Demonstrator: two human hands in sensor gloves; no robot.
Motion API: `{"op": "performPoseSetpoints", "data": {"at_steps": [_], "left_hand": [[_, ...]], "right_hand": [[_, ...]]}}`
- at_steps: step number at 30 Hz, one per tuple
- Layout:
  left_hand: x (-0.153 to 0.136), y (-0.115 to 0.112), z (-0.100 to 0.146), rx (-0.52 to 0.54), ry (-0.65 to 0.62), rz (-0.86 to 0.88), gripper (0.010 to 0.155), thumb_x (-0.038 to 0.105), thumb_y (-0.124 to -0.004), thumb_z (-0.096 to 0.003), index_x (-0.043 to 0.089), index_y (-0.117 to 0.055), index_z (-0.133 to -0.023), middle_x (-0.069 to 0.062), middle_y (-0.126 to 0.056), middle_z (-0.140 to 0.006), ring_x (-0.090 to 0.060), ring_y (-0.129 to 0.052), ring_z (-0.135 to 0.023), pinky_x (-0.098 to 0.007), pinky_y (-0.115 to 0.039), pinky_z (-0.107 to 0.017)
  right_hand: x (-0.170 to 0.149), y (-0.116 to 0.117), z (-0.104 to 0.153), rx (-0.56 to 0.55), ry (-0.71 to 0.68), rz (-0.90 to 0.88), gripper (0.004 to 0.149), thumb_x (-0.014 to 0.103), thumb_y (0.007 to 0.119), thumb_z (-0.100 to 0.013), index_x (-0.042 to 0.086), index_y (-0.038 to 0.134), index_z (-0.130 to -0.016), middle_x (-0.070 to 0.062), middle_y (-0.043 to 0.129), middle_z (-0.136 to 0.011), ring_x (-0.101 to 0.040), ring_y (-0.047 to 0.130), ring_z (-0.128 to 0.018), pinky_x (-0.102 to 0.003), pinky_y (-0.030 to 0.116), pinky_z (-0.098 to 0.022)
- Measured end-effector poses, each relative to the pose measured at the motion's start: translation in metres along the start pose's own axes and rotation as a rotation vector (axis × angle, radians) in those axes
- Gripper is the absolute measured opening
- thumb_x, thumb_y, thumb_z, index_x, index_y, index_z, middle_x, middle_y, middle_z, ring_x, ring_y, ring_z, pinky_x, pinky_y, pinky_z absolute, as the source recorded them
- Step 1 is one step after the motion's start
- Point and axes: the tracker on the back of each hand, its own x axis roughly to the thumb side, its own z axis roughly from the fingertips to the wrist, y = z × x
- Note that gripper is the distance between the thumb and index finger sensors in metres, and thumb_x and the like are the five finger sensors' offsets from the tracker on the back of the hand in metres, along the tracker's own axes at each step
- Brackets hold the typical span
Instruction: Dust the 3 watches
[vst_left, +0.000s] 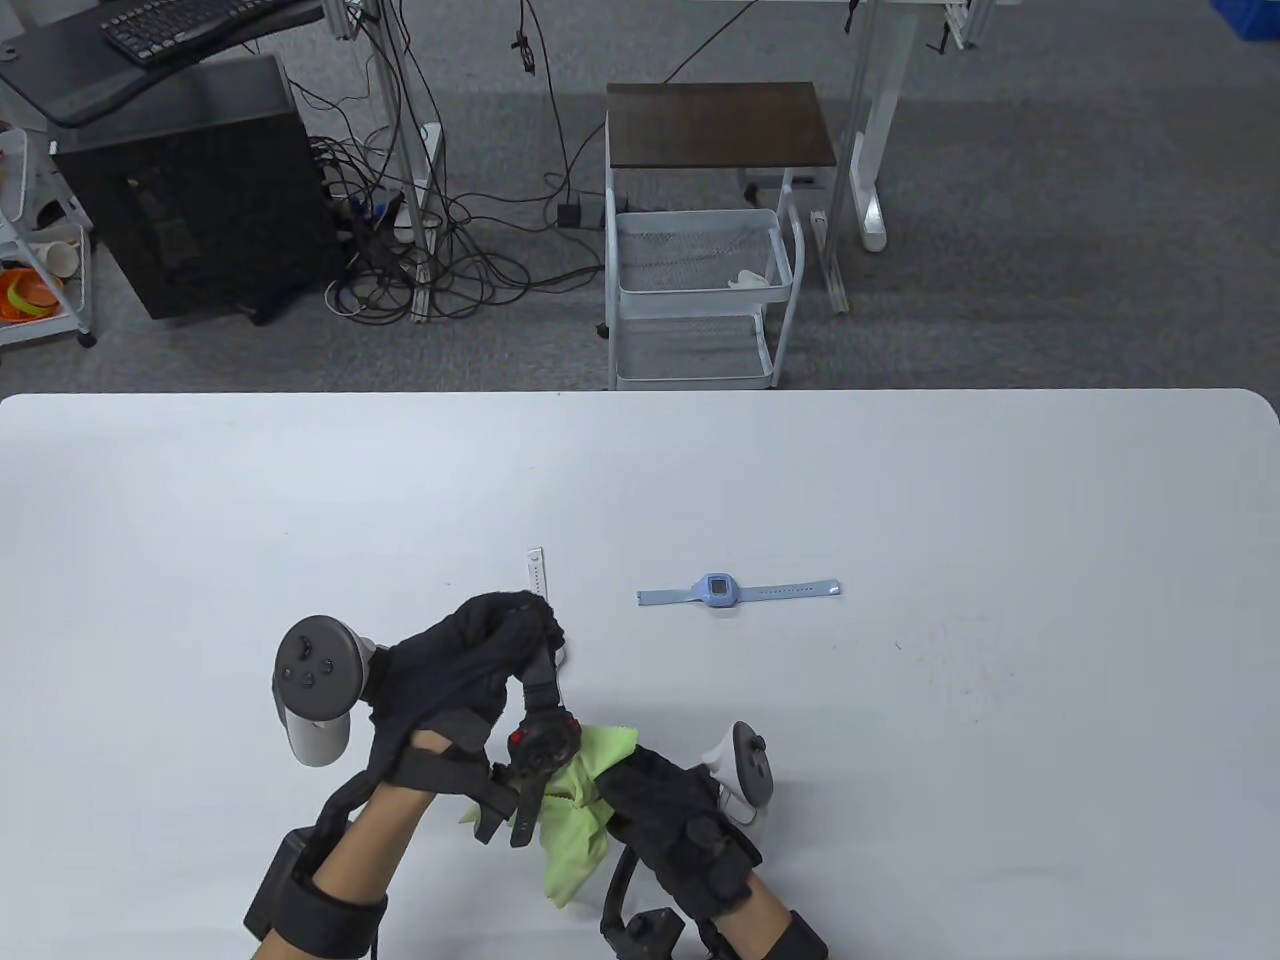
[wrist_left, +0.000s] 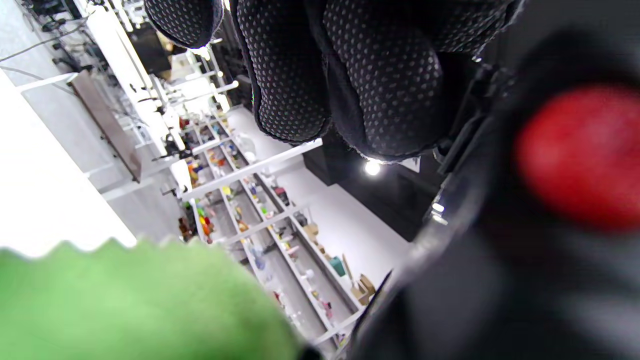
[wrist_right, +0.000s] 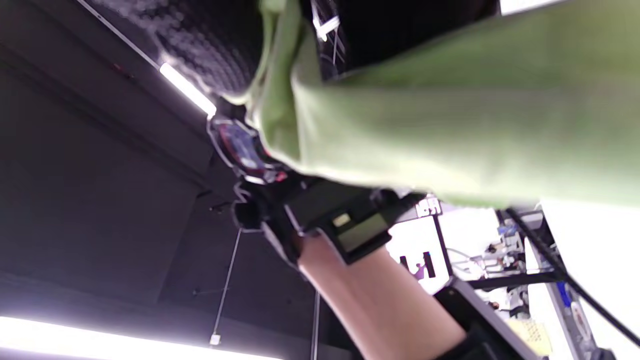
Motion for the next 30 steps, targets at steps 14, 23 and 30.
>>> {"op": "performPoseSetpoints", "data": {"at_steps": [14,23,30], "left_hand": [[0.001,-0.014,0.004,0.038,-0.039,-0.048,0.044,0.051,-0.07,-0.0595,0.018,-0.077,-0.088,0.017,-0.098,-0.06,-0.011,-0.099,-0.078,-0.054,-0.063,-0.074],[0.0,-0.013,0.006,0.054,-0.048,-0.056,0.044,0.051,-0.069,-0.0597,0.019,-0.077,-0.089,0.017,-0.098,-0.062,-0.011,-0.098,-0.079,-0.054,-0.062,-0.075],[-0.002,-0.01,0.005,0.063,-0.04,-0.02,0.044,0.051,-0.069,-0.0597,0.019,-0.076,-0.089,0.016,-0.098,-0.063,-0.011,-0.097,-0.08,-0.054,-0.062,-0.075]], "right_hand": [[-0.002,0.006,-0.001,0.043,0.057,0.099,0.068,0.048,0.086,-0.041,0.015,0.068,-0.098,-0.009,0.089,-0.076,-0.03,0.088,-0.058,-0.068,0.051,-0.057],[0.006,0.001,0.0,-0.036,-0.024,0.215,0.046,0.046,0.08,-0.043,0.021,0.086,-0.081,-0.007,0.087,-0.076,-0.036,0.084,-0.064,-0.073,0.045,-0.056],[0.015,0.001,-0.002,-0.066,-0.109,0.329,0.045,0.04,0.075,-0.041,0.013,0.08,-0.076,-0.015,0.097,-0.073,-0.034,0.103,-0.06,-0.073,0.049,-0.056]]}}
